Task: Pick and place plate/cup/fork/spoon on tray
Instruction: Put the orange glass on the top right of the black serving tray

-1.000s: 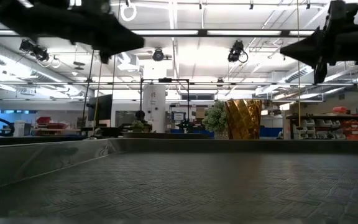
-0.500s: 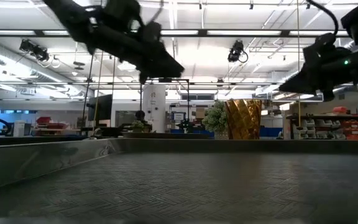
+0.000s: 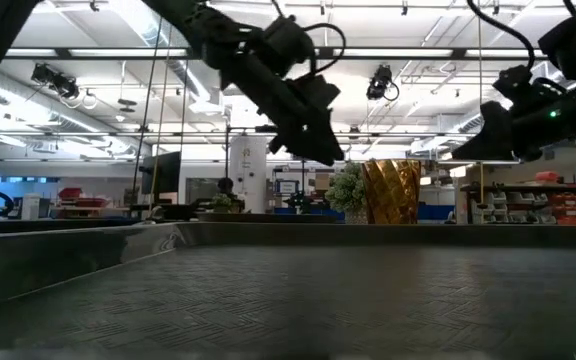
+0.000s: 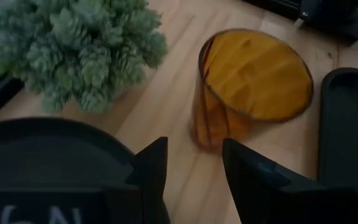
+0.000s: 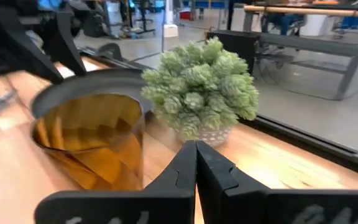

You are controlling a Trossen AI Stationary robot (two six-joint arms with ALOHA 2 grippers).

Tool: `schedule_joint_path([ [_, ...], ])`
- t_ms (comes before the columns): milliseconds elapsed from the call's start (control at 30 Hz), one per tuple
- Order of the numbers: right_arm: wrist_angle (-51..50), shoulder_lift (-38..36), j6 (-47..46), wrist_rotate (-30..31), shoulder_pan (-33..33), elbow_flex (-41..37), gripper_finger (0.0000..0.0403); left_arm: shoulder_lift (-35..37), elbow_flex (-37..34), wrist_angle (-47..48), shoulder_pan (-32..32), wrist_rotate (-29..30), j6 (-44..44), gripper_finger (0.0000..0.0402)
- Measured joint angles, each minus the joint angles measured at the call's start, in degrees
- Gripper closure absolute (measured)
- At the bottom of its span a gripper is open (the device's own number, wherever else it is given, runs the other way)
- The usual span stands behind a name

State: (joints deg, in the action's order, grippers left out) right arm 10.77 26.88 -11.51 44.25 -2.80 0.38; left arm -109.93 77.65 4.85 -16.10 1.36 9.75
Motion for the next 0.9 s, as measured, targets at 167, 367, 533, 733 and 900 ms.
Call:
schedule_joint_path([
  [167, -0.55, 3.25, -1.28, -0.99, -1.07, 0.0, 0.0396, -0.45, 5.86, 5.39, -0.24, 0.03, -0.29, 0.0235],
  [367, 2.05, 6.71, -1.21, -0.73, -0.35, 0.0, 0.0396, -0.51, 13.81, 16.86, -0.11, 0.13, -1.51, 0.0247],
  [533, 8.29, 9.47, 3.42, -0.35, -0.16, 0.24, 0.0396, -0.47, 17.41, 18.86, 0.68, 0.76, 0.38, 0.0257],
  [733, 4.5, 14.17, 5.36, -1.73, 0.56, 4.84, 0.0396, -0.48, 17.79, 17.29, 2.01, 2.86, 3.71, 0.0241],
  [900, 3.63, 18.76, 8.0, -2.28, -0.67, 6.23, 0.0396, -0.48, 17.81, 17.46, 1.62, 2.93, 6.85, 0.0235],
])
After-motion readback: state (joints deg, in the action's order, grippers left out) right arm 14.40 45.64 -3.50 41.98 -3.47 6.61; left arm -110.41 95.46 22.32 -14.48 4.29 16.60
